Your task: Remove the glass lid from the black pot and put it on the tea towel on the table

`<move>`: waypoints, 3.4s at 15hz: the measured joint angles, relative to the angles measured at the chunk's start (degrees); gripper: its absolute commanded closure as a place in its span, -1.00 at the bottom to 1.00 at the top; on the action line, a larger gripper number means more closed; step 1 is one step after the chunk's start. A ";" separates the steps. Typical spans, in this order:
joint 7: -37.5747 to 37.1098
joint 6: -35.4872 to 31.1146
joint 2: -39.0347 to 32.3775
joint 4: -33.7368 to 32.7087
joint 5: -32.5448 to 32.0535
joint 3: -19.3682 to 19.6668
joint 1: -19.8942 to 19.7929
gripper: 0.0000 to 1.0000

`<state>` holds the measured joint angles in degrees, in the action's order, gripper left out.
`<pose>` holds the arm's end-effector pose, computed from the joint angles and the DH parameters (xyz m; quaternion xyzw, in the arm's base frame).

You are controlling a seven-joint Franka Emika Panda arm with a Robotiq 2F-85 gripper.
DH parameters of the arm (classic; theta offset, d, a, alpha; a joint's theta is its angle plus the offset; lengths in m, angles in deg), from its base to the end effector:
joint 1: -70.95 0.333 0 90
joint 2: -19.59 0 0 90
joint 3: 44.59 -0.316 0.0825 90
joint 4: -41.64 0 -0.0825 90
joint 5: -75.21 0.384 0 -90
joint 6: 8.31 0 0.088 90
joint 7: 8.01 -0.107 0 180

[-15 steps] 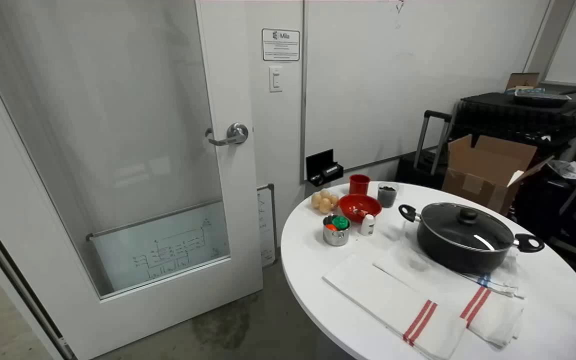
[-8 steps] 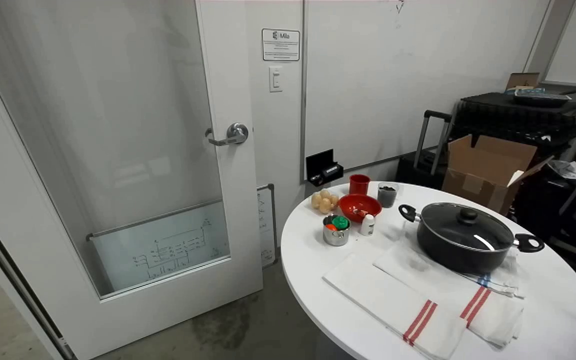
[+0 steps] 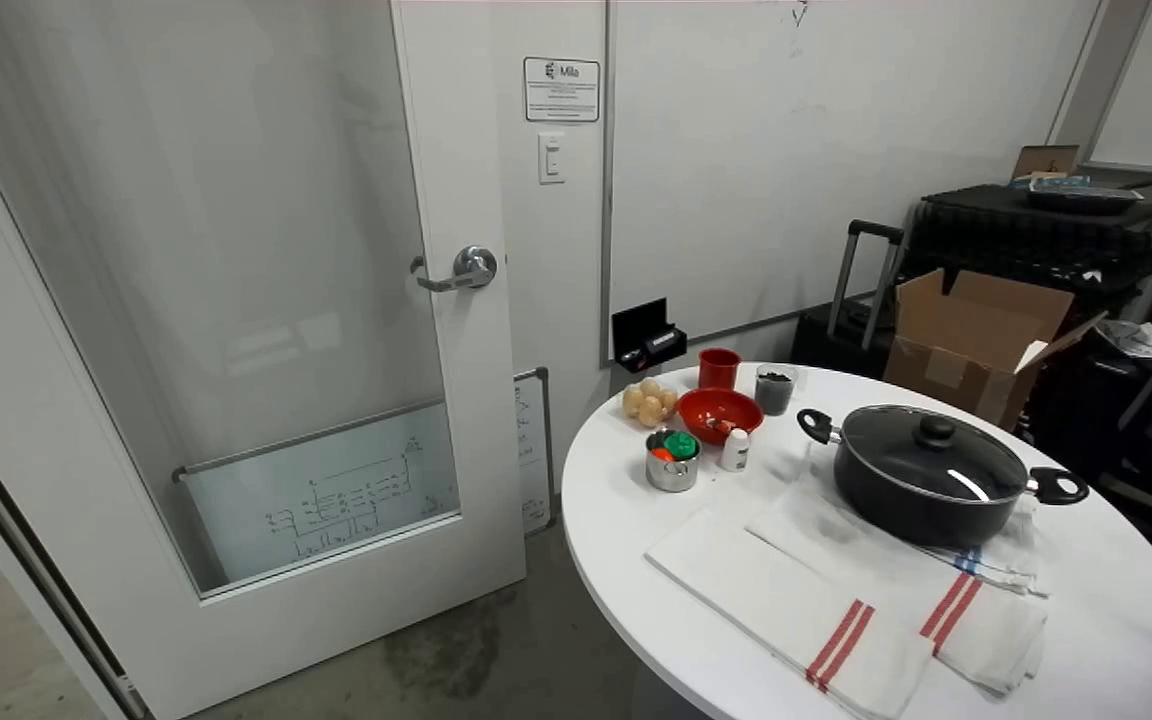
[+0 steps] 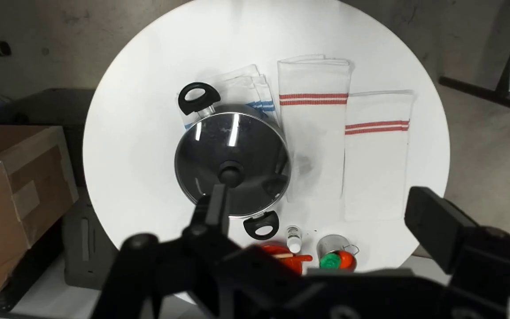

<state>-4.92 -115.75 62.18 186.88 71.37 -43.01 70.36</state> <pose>0.3359 -0.0188 0.5186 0.9987 0.0200 0.0407 0.0248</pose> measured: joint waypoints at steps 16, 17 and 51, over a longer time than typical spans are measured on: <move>10.96 -20.29 -49.31 -15.86 0.42 6.87 -3.34 -1.00; 11.02 -21.36 -51.98 -17.32 0.54 6.69 -3.73 -1.00; 14.18 -33.30 -86.54 -37.68 1.24 -0.48 -8.73 -0.21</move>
<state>9.26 -149.05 -24.36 149.20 72.61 -43.49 61.63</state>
